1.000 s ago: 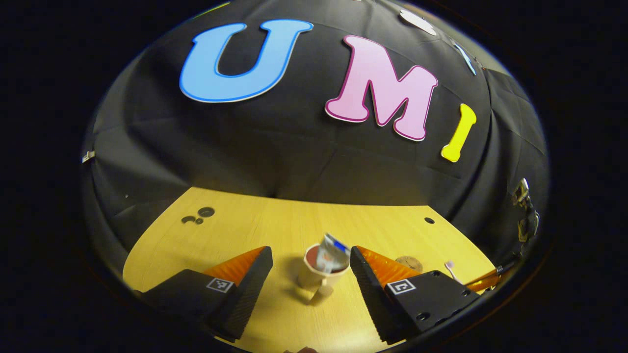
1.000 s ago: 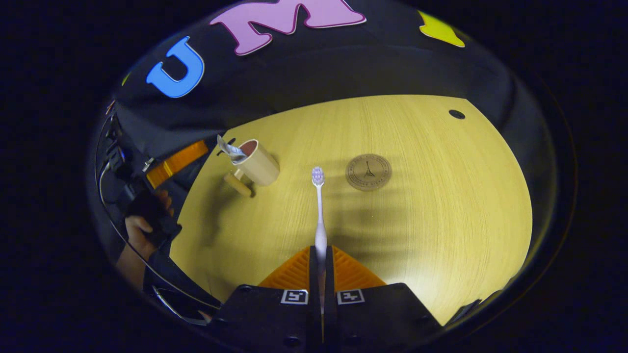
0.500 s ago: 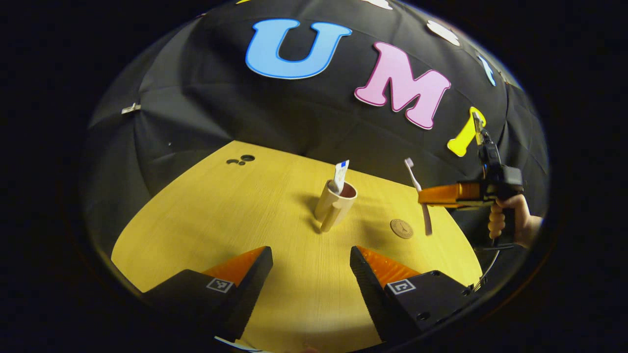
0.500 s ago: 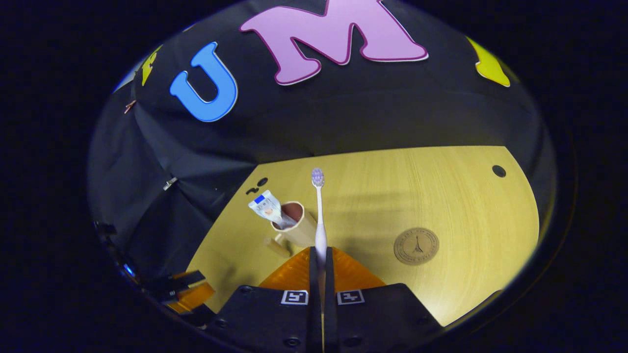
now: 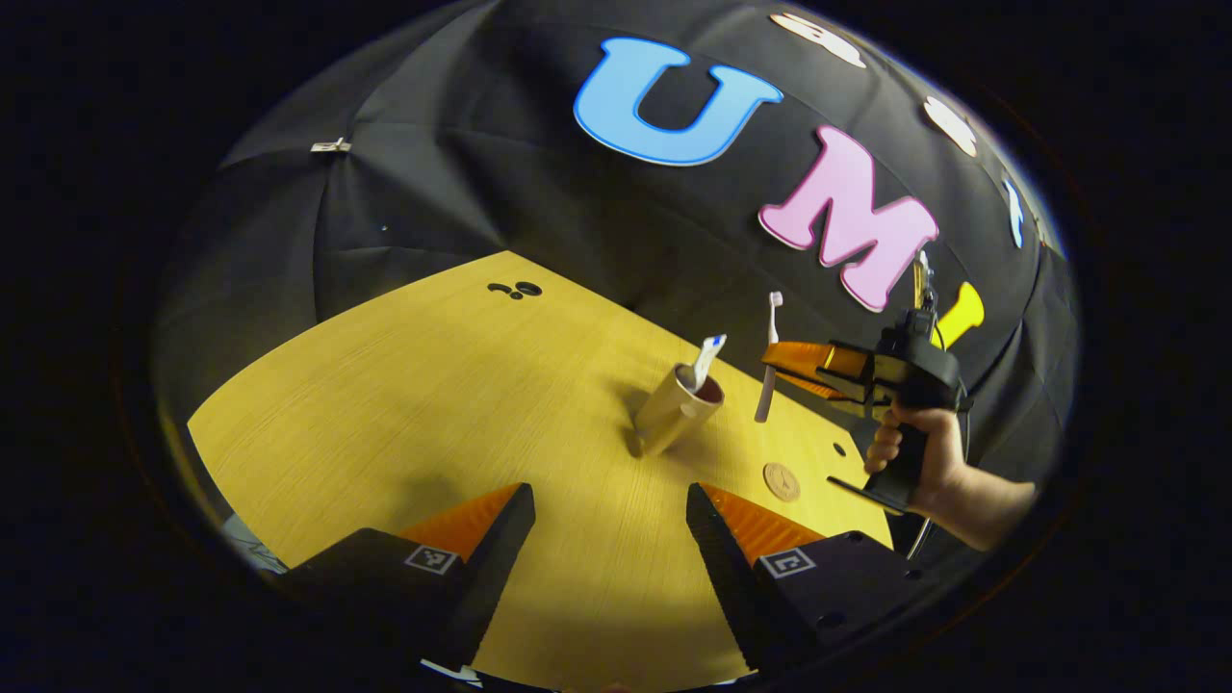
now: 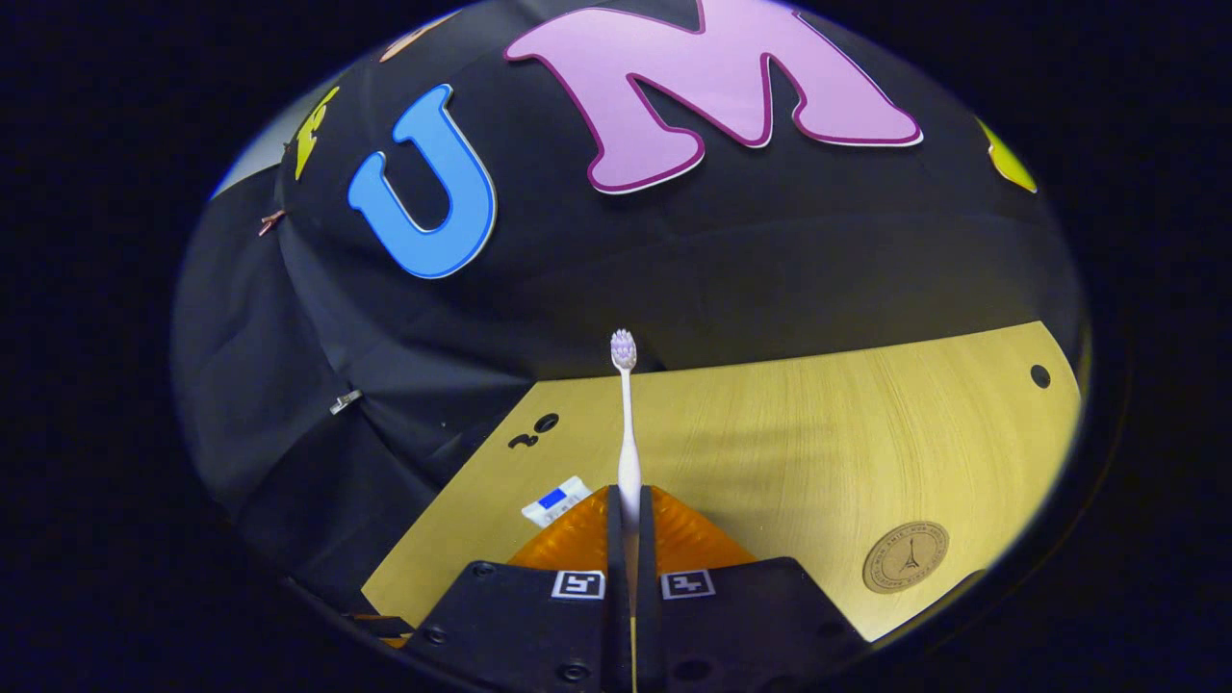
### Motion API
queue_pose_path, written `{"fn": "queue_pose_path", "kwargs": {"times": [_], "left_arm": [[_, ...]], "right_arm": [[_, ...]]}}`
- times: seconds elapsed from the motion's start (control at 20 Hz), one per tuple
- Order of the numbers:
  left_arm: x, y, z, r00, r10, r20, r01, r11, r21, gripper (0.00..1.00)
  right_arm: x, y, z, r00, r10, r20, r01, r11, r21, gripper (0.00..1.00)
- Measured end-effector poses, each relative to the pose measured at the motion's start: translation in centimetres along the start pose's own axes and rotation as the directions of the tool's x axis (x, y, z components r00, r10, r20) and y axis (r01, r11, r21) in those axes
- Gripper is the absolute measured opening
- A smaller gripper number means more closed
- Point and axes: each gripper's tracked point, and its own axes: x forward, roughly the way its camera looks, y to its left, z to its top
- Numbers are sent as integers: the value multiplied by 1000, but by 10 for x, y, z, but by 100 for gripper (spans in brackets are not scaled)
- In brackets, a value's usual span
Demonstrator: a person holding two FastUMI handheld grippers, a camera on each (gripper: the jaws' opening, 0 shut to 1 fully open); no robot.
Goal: Put the toothbrush and toothpaste on the desktop into the cup, then pick up the cup and place it on the coaster on the desktop.
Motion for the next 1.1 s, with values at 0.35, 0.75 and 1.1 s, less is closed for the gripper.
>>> {"fn": "queue_pose_path", "kwargs": {"times": [0.35, 0.75, 1.1], "left_arm": [[15, 18, 1, 1000, 19, 0, -19, 1000, -20, 98], [24, 28, -15, 999, 23, -36, -24, 999, -43, 98], [34, 15, -24, 997, 10, -71, -10, 1000, -1, 98]], "right_arm": [[47, -5, 13, 996, 4, 92, -7, 1000, 31, 6], [72, -12, -29, 996, 0, 86, 5, 998, -59, 6], [59, -15, -46, 993, -11, 120, 24, 994, -102, 10]]}}
